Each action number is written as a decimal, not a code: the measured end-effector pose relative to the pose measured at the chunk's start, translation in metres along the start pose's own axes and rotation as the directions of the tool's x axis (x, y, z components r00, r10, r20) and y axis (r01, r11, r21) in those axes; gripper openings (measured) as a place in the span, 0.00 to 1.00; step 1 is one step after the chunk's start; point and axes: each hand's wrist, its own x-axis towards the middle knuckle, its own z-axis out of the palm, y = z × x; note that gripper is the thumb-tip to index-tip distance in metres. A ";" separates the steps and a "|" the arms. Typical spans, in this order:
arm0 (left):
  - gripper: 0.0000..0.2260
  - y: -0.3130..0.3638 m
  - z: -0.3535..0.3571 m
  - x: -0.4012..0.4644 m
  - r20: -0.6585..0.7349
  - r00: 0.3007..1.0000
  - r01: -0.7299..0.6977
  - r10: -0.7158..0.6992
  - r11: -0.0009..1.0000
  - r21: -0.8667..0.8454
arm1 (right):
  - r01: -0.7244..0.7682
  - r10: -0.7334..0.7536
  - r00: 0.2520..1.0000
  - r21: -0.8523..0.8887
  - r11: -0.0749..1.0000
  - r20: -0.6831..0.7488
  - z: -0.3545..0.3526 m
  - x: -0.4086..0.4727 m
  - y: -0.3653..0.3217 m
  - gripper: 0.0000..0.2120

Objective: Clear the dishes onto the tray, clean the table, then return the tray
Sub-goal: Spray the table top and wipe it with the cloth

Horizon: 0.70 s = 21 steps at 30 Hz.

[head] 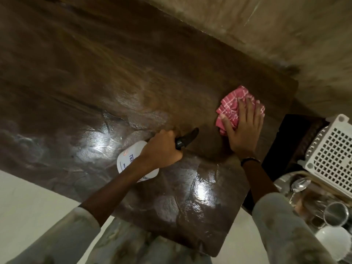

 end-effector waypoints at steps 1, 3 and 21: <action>0.05 -0.002 0.002 -0.001 -0.013 1.000 -0.005 0.005 1.000 0.003 | 0.002 -0.002 1.000 -0.013 1.000 0.006 0.001 -0.007 0.003 0.33; 0.03 -0.005 0.005 -0.004 0.003 1.000 -0.012 0.012 1.000 0.010 | 0.005 -0.005 1.000 -0.030 1.000 0.014 0.002 -0.014 0.007 0.33; 0.16 -0.032 0.001 -0.044 -0.114 0.992 -0.073 0.049 0.973 -0.218 | 0.469 -0.467 0.873 0.023 0.883 0.142 0.042 -0.058 -0.095 0.32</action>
